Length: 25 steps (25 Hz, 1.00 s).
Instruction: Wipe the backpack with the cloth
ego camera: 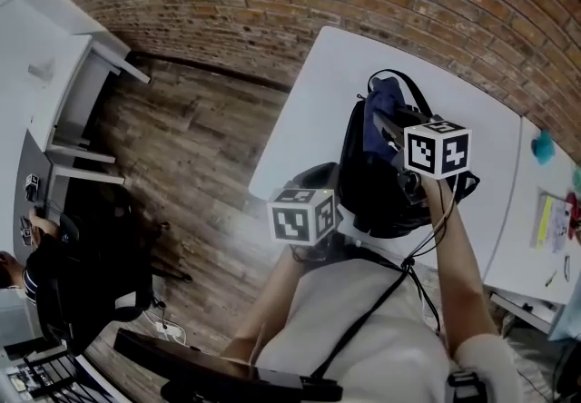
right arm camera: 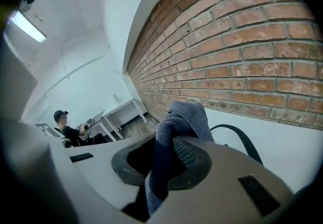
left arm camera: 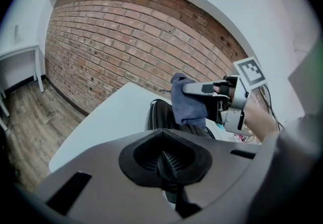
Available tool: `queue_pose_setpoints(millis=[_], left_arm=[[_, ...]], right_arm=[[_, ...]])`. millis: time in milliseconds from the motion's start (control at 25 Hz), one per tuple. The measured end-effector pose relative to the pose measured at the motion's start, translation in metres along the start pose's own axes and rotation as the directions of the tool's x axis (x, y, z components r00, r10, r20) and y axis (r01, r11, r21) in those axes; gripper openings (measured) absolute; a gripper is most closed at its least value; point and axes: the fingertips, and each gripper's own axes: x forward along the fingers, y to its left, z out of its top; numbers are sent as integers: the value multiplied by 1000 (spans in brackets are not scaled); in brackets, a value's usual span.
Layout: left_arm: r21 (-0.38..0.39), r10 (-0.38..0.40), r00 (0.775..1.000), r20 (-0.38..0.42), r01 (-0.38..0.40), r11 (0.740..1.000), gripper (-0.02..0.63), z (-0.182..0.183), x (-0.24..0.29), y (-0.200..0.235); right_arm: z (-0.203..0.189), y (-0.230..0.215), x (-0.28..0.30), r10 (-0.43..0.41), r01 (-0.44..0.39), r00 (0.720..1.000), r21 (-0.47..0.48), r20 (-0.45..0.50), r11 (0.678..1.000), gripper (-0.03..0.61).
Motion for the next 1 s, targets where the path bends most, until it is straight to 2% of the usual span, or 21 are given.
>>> queue_pose_setpoints(millis=[280,520,680,1000], left_arm=[[2,9,1000,-3,-9,1000,3,6,5,6],[-8,-2,1000,-11,2,1000,3,6,3,11],[-17,-2,1000,-15,1,1000,3,5,3,15],[-16,6,1000,-14,-7,1000,3,3,1,19]], right_arm=[[-4,-32,45,-109,108,985,-18,-130,994,47],[-22,-52,63,-213,202,951,-68,-225,977,46],[-32,-52,64,-225,212,943,-78,-247,974,46],[-44,-34,55,-206,176,941,-129,-269,976,46]])
